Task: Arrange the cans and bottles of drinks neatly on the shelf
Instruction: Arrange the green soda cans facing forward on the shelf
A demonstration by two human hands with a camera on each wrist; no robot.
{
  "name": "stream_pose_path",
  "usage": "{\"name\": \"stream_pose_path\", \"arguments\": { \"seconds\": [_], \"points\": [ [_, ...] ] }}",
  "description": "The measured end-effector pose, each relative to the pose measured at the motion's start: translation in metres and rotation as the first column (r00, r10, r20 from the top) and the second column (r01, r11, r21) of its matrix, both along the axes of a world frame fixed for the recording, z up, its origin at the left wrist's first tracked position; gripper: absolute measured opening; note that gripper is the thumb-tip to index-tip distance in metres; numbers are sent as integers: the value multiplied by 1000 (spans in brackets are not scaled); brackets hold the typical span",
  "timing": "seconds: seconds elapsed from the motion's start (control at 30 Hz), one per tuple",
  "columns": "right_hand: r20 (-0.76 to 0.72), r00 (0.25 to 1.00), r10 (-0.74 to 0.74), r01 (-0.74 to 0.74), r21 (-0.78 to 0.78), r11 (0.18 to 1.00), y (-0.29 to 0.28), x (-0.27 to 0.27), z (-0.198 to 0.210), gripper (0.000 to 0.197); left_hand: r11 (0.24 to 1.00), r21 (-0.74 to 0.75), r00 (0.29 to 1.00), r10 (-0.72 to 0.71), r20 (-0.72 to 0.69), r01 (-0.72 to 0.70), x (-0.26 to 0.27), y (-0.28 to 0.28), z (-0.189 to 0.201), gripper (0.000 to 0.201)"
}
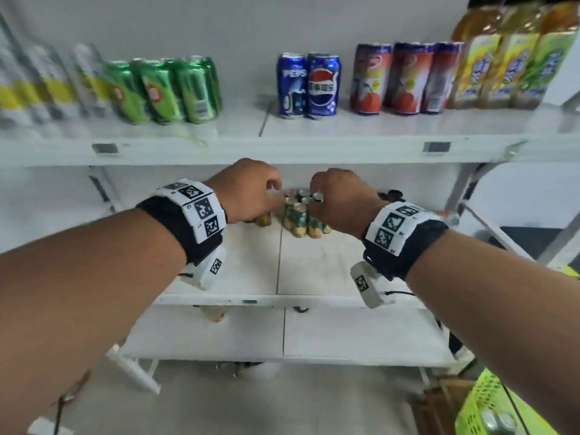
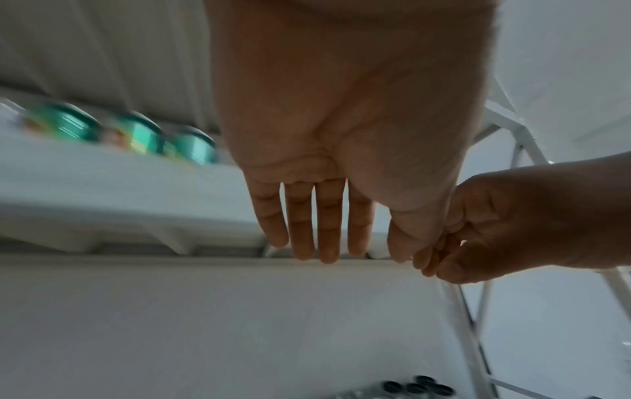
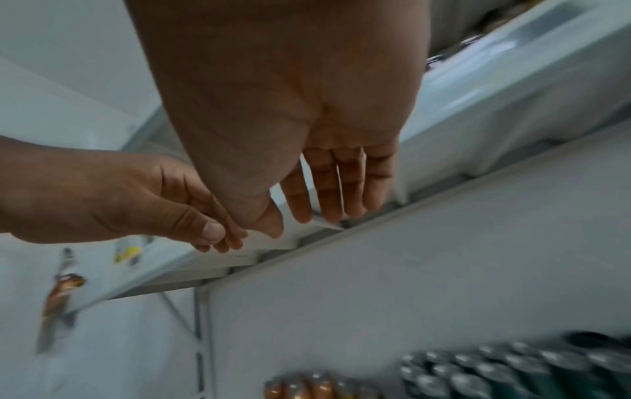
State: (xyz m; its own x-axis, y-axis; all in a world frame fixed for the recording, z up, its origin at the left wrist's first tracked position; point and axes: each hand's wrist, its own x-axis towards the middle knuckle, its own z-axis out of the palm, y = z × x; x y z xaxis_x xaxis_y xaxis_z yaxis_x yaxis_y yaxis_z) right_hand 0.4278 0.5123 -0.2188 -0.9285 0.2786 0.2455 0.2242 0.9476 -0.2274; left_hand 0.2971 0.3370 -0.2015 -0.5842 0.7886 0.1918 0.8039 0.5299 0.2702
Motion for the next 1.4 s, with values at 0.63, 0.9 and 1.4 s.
{"name": "stream_pose_path", "arguments": {
  "seconds": [0.63,0.9,1.4],
  "points": [
    [-245,924,295,-255,181,950,-323,-224,150,33,961,182,939,248,-239,-208,-170,-343,136,29],
    [-264,920,289,-214,278,936,-302,-341,205,34,946,224,897,300,-325,-235,-265,-331,180,30],
    [31,983,182,-183,314,932,-271,-481,215,41,974,137,912,217,-347,-180,-383,-270,194,35]
  ]
}}
